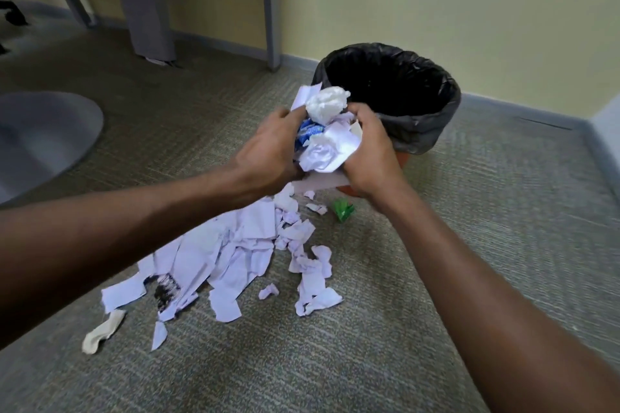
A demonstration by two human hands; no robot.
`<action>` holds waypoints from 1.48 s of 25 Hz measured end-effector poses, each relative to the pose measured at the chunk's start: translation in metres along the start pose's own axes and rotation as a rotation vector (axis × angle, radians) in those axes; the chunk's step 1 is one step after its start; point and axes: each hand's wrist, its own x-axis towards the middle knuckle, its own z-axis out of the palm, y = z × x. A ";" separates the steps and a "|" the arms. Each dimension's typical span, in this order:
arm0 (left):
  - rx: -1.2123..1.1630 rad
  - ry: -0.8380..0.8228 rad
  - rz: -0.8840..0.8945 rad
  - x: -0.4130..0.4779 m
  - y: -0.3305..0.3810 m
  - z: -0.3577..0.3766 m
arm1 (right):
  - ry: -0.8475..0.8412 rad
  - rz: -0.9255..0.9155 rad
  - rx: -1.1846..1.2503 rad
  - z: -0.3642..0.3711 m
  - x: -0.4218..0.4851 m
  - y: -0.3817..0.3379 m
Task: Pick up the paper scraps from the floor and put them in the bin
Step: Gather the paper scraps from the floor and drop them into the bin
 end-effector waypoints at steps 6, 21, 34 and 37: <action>-0.018 0.133 0.142 0.074 0.045 -0.020 | 0.153 -0.100 -0.014 -0.060 0.067 -0.019; -0.004 0.087 0.231 0.213 0.066 0.048 | 0.160 0.147 -0.252 -0.113 0.170 0.045; 0.028 -0.045 -0.014 0.218 0.063 0.069 | -0.038 0.332 -0.391 -0.109 0.164 0.046; 0.046 -0.019 0.016 0.211 0.065 0.065 | -0.064 0.257 -0.466 -0.109 0.156 0.041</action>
